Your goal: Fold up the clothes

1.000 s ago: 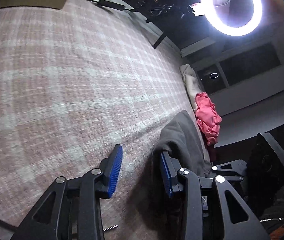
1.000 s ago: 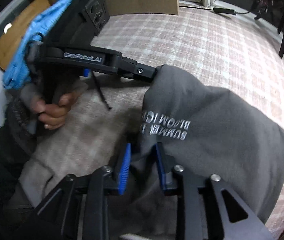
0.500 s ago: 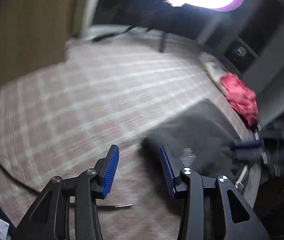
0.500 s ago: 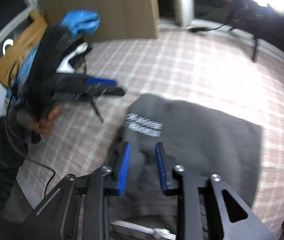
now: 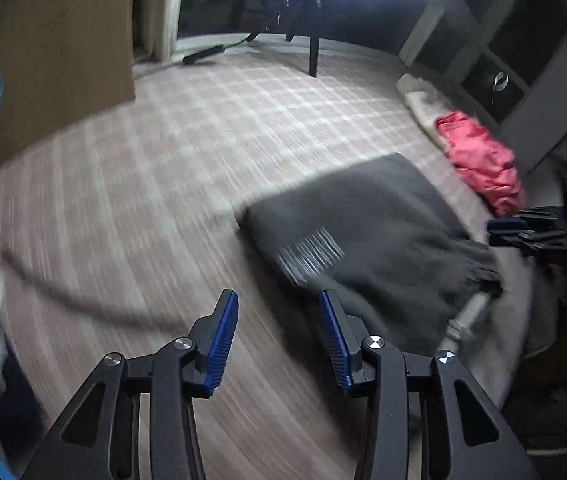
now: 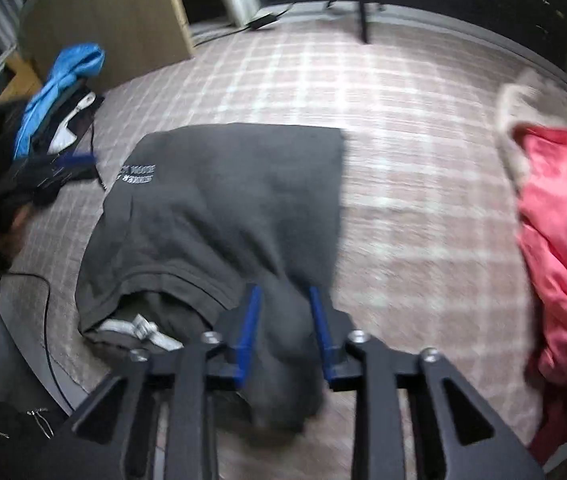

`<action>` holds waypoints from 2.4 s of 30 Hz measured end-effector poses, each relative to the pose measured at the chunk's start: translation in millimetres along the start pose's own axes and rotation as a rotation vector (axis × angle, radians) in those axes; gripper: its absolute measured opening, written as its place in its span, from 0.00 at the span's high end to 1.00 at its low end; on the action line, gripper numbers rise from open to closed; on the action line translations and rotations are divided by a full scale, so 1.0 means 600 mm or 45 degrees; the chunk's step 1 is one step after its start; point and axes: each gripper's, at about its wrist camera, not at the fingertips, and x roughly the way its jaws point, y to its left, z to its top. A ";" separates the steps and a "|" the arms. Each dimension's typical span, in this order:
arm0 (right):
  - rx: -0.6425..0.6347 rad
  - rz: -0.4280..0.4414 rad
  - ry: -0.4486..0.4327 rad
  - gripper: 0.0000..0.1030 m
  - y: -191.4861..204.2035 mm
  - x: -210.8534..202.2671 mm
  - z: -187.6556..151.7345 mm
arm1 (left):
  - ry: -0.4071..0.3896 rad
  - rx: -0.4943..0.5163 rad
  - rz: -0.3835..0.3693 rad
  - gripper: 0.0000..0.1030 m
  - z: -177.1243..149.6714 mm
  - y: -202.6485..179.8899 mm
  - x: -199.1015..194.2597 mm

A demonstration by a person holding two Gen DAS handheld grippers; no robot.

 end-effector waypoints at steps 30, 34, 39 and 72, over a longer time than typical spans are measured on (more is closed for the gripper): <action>-0.224 0.103 0.014 0.92 -0.061 -0.025 -0.070 | -0.041 -0.278 0.245 0.84 -0.126 -0.082 -0.042; -0.211 0.142 -0.210 0.67 -0.045 -0.039 -0.006 | -0.107 -0.173 0.229 0.73 -0.052 -0.076 -0.029; -0.202 0.204 -0.180 0.66 -0.009 0.043 0.042 | -0.110 -0.150 0.183 0.73 0.002 -0.056 0.023; 0.000 0.239 0.033 0.32 -0.078 0.091 0.006 | 0.038 -0.500 0.032 0.52 -0.069 -0.035 0.079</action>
